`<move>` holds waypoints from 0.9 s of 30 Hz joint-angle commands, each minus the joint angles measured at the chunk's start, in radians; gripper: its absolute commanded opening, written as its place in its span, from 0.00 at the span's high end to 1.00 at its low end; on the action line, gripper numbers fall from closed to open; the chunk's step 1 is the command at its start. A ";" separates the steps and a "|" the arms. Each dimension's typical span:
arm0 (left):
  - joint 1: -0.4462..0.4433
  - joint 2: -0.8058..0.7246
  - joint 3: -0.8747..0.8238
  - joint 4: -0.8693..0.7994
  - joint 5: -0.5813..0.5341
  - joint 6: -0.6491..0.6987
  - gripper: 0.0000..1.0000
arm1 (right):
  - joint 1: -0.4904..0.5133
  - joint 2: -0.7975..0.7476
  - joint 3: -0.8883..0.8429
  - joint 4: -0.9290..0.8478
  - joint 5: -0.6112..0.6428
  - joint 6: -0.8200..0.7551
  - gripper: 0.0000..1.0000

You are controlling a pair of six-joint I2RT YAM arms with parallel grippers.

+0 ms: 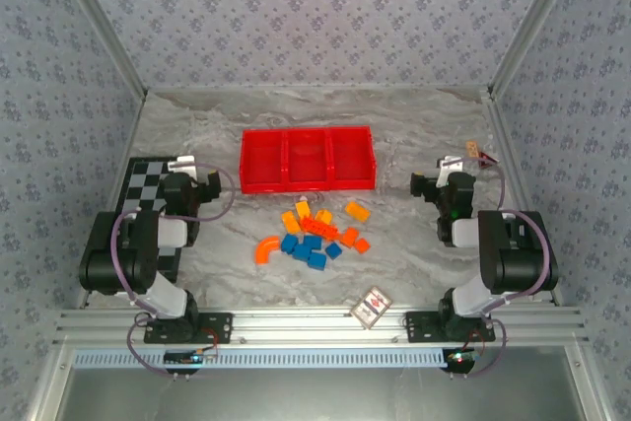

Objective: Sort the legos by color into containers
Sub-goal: Pick up the lego from the center of the table.

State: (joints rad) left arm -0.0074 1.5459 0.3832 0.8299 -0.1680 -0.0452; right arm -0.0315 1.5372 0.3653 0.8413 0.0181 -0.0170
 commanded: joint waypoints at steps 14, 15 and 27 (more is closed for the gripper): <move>0.006 -0.012 0.022 0.000 0.017 -0.001 0.00 | -0.001 -0.002 0.021 -0.004 -0.010 -0.011 0.00; 0.006 -0.012 0.022 0.000 0.017 -0.001 0.00 | -0.003 -0.003 0.021 -0.004 -0.014 -0.011 0.00; 0.015 -0.011 0.023 -0.005 0.044 -0.004 0.00 | -0.015 -0.005 0.022 -0.009 -0.028 -0.003 0.00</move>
State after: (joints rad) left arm -0.0013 1.5459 0.3832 0.8299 -0.1482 -0.0456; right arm -0.0418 1.5372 0.3653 0.8413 0.0025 -0.0196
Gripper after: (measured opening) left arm 0.997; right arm 0.996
